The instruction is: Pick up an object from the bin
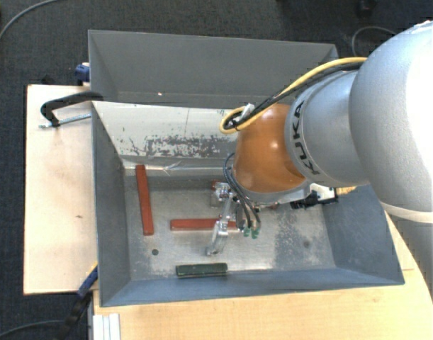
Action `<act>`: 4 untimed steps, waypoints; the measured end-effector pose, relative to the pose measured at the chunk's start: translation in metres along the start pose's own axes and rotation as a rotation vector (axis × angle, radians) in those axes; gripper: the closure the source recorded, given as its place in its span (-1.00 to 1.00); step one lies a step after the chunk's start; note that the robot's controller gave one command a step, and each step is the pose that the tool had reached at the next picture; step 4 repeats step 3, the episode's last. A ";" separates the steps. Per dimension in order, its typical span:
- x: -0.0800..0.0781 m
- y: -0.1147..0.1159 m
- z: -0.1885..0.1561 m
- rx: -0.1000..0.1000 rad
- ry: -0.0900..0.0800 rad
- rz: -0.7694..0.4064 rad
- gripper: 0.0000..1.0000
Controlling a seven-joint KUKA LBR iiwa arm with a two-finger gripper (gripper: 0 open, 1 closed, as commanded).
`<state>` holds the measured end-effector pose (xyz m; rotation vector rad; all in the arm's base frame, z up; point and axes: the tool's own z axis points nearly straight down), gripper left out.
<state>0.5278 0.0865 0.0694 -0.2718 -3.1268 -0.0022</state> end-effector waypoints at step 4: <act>-0.001 0.002 -0.031 -0.003 -0.010 -0.001 1.00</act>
Offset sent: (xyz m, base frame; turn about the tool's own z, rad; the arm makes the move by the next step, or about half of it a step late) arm 0.0000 0.0000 0.0000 0.0000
